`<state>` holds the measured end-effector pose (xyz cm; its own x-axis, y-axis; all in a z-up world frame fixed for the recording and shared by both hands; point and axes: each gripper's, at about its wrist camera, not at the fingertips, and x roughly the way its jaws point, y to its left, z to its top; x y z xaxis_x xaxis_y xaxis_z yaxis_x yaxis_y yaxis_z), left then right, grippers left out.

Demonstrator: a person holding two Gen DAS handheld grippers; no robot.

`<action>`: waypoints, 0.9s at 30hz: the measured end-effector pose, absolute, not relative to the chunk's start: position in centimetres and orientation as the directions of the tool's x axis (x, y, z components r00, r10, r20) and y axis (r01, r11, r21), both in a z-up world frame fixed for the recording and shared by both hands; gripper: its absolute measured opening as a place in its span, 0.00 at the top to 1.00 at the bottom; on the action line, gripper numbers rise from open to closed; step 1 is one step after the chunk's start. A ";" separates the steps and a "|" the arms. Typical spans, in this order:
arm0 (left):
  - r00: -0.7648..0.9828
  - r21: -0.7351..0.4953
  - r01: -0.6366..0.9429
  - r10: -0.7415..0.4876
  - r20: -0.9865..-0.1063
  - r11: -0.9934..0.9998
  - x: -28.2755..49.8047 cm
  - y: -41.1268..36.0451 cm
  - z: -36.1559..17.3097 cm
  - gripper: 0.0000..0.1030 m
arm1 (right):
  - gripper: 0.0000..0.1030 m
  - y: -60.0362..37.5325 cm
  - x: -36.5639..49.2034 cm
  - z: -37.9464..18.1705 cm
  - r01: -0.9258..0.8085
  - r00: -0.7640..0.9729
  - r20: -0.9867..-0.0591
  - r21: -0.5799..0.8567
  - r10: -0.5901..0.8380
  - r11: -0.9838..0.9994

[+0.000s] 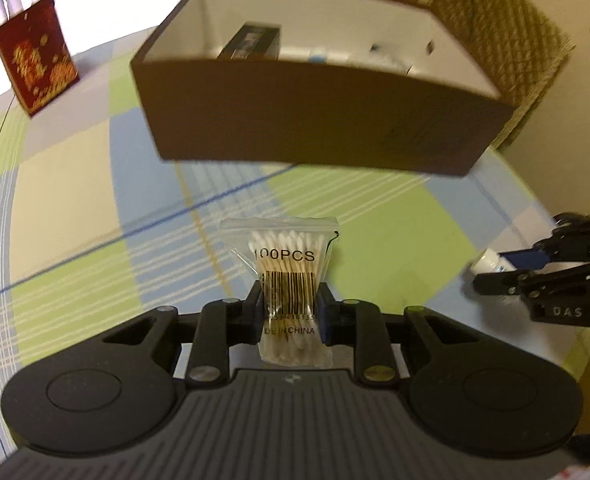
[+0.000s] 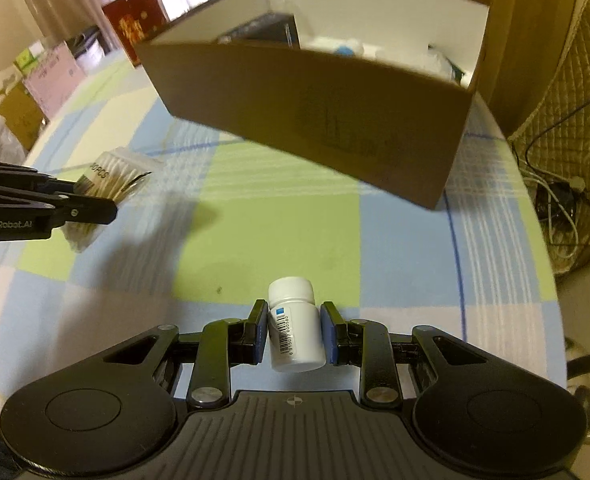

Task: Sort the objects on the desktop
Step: 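Lift the cotton swab bag and pill bottle and carry both over the brown box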

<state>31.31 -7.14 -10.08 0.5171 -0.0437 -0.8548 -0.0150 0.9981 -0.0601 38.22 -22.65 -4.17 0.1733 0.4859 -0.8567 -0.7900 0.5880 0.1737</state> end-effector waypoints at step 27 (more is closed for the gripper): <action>0.697 -0.076 0.081 -0.111 -0.708 0.994 37.5 -10.0 -0.9 0.80 | 0.75 -19.1 43.9 6.2 -0.859 0.279 -0.691 0.130 0.667 0.494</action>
